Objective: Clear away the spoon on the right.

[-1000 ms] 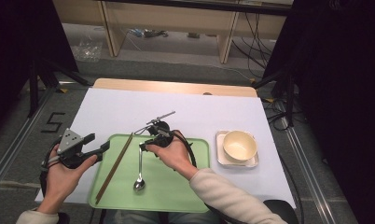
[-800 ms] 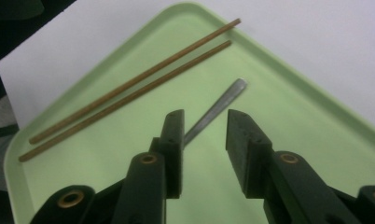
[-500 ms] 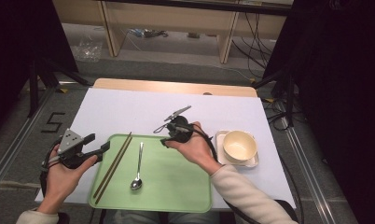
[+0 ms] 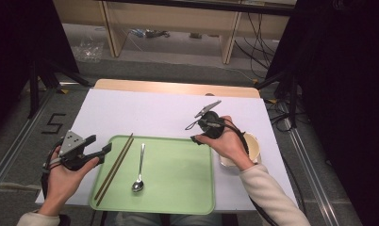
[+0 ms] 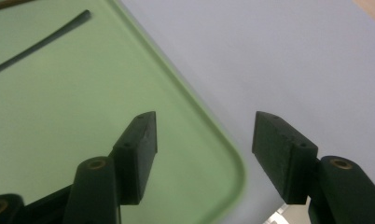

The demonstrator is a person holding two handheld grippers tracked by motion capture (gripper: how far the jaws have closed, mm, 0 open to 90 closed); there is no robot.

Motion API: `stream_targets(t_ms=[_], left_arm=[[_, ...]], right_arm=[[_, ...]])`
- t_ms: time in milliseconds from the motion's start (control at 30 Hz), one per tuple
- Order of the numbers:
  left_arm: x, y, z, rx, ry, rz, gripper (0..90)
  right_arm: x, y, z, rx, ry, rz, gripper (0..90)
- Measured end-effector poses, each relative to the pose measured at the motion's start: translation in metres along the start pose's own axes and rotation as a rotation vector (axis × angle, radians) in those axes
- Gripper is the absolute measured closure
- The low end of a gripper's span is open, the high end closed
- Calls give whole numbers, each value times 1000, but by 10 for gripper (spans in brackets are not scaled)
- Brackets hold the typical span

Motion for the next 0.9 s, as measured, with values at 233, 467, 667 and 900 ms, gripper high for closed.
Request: stream_targets(t_ms=[233,467,667,900], left_arm=[[-1,-2,-1,13,-10,18,305],[-2,-2,-1,18,-10,19,302],[-2,-2,-1,19,-12,17,302],[-2,-2,-1,16,-9,14,302]], right_arm=[[25,-38,27,-98,20,56,420],[38,-75,56,-198,51,102,427],[50,-104,76,-251,68,148,433],[57,-126,96,-341,99,166,438]])
Point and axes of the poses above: each handheld gripper's, and its own axes: x roughly backward along the jaws, z roughly out of its underside, y roughly to its left, the point moved 4 cm from there along -x, roughly forward along the jaws, and after that the axes turned 11 degrees about y, right-handed, at the moved point
